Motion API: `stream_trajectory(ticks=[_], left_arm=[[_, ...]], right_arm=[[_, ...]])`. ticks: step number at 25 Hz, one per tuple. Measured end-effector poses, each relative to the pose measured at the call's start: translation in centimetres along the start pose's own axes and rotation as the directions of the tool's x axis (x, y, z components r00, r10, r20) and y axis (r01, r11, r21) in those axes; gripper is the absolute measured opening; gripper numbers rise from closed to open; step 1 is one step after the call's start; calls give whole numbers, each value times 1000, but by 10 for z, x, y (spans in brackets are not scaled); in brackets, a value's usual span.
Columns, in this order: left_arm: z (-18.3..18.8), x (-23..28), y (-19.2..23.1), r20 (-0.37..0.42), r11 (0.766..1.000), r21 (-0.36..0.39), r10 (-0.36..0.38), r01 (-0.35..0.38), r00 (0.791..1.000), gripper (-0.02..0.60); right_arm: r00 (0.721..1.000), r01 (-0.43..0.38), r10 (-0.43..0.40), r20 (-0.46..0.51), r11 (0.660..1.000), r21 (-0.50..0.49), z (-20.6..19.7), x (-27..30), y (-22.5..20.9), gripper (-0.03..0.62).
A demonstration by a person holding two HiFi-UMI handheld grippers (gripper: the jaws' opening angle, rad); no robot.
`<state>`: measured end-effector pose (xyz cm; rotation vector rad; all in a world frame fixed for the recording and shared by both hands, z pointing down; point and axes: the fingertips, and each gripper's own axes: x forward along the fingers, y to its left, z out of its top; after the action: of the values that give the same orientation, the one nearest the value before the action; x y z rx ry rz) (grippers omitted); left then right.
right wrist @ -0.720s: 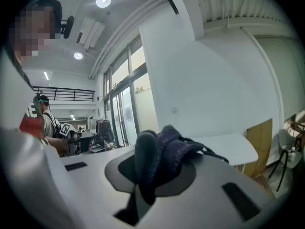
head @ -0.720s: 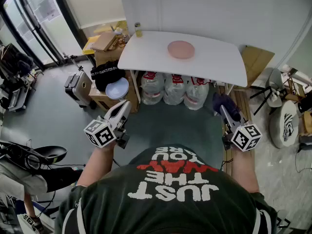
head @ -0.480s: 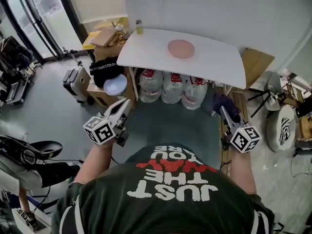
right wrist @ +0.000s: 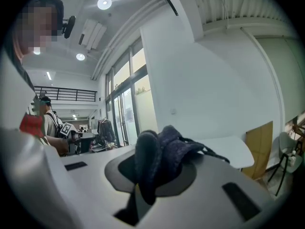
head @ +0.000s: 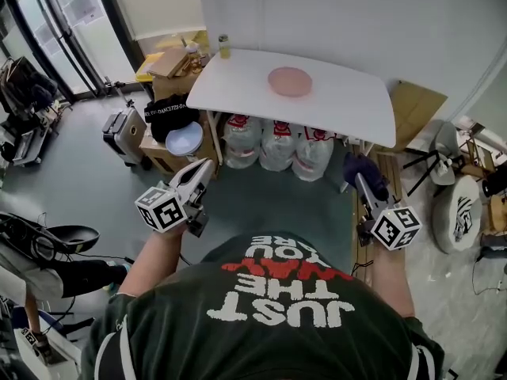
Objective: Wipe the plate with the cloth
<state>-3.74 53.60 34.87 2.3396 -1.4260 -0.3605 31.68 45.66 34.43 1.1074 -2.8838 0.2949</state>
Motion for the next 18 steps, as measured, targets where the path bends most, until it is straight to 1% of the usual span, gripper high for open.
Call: stream_trajectory(ticks=[6, 12, 15, 18], left_arm=[[-7, 28, -21, -1, 1000, 1, 10, -10, 1000, -2], [-20, 48, -27, -18, 999, -7, 32, -32, 999, 0], [-26, 58, -17, -33, 999, -10, 45, -45, 998, -1], [-24, 68, 13, -37, 998, -30, 53, -55, 998, 0]], right_arm=[[1000, -17, 17, 0, 1000, -16, 5, -13, -27, 31], [999, -40, 39, -12, 999, -20, 3, -16, -52, 31], [999, -31, 31, -22, 999, -11, -3, -8, -67, 31], [999, -23, 23, -38, 1000, -4, -9, 15, -74, 31]])
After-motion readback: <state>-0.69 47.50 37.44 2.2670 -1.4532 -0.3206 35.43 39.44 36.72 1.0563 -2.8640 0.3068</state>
